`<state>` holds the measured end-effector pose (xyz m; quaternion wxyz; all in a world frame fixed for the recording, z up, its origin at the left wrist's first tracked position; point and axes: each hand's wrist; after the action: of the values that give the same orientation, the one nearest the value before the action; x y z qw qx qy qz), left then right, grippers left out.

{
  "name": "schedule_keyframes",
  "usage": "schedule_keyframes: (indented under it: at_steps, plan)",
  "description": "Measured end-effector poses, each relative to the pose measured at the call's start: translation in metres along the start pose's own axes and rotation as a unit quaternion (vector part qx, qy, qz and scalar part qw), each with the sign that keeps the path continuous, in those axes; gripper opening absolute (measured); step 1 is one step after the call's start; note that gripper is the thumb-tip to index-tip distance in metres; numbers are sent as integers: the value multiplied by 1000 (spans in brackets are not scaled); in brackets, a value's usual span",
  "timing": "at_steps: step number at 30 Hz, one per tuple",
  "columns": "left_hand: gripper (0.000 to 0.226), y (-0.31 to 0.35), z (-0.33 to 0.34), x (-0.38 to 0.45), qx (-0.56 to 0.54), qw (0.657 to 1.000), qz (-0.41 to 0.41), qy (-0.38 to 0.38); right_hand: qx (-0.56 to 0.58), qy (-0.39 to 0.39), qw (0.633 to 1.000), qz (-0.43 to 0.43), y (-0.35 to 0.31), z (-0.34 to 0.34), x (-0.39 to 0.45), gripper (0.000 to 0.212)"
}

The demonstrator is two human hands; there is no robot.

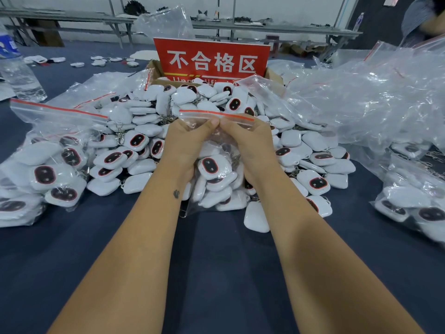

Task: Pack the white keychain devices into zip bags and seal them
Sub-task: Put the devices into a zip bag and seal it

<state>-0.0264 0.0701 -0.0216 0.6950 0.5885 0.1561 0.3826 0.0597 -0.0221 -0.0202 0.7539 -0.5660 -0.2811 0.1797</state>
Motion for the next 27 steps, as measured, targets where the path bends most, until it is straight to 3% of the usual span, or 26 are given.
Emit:
schedule_keyframes:
  at_steps: [2,7,10,15,20,27]
  plan:
    - [18,-1,0,1,7,1000,-3,14,7,5,1000,11,-1,0,0,6]
    - [11,-1,4,0,12,999,-13,32,20,35,999,13,0,-3,1,12]
    - [24,1,4,5,-35,995,-68,62,18,42,999,13,0,-6,3,13]
    - [32,-1,3,9,-39,989,-81,116,-5,39,999,26,2,-5,5,14]
    - [34,-2,3,10,-59,987,-100,110,23,45,998,30,-1,-5,3,18]
    - [55,2,-1,6,-151,977,-116,94,1,-35,999,30,-6,-4,-1,27]
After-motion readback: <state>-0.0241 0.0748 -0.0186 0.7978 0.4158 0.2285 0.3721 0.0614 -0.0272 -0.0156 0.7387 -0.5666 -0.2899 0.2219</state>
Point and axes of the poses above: each hand's wrist, its own x-axis towards the middle knuckle, its own z-axis out of the palm, y = z × x
